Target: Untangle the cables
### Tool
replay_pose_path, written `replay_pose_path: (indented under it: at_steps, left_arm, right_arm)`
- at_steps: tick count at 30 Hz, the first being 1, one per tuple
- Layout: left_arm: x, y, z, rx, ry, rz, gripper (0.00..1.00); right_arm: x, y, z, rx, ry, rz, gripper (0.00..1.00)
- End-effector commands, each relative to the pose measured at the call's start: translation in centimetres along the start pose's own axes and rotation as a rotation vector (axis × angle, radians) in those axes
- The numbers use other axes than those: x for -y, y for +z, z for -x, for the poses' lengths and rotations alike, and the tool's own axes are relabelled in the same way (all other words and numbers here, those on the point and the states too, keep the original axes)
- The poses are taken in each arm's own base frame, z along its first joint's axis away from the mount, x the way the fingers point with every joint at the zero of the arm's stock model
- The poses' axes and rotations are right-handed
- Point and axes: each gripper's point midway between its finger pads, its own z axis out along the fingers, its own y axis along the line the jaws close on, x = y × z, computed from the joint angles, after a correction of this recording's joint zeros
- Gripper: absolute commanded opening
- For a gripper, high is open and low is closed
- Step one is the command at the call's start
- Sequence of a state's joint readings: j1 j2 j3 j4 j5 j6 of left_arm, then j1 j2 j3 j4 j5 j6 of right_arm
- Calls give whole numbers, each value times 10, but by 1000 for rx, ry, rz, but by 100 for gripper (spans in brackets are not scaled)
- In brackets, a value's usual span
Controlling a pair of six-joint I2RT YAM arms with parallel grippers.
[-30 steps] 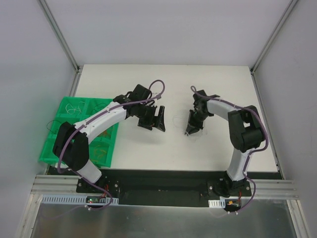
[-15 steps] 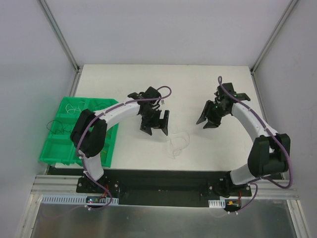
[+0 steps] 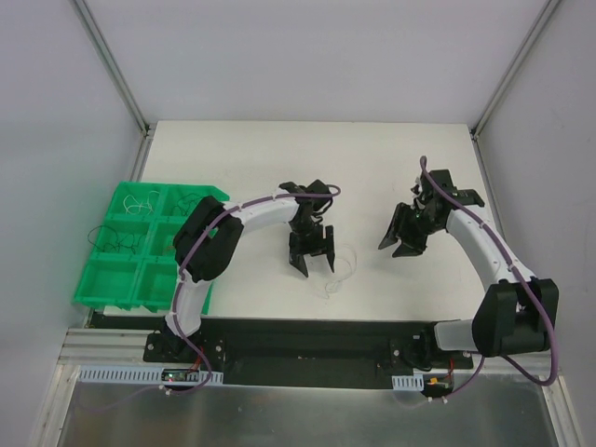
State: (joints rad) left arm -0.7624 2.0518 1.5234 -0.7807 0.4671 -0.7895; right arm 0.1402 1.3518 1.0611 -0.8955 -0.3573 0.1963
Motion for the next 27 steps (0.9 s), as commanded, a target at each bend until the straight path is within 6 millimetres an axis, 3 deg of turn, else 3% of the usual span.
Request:
replay_pose_path:
  at_steps: [1,7,10,11,13,17,22,27]
  left_arm:
    - [23,7,-7,-56,-117,-37,66]
    - [25,25,-7,-54,-168,-2,45]
    - [25,26,-1,24,-132,25,16]
    - [24,19,3,70,-102,32,2]
    - [16,2,9,176,-62,62,0]
    - [-13,-59,15,419,23,117,0]
    - [-80,-132,-3,574,-43,192,0]
    - [-156,-226,-26,752,-179,362,0]
  right_arm:
    - [-3,-13,-7,24,-23,36,48]
    - [-1,-19,-12,58,-42,40,45]
    - [0,-18,-15,59,-51,50,40]
    - [0,-18,-15,57,-51,54,39]
    - [-1,-17,-16,58,-56,60,37]
    - [-2,-20,-11,77,-86,58,36]
    - [-4,-21,-2,75,-132,52,36]
    - [-10,-17,8,47,-142,59,35]
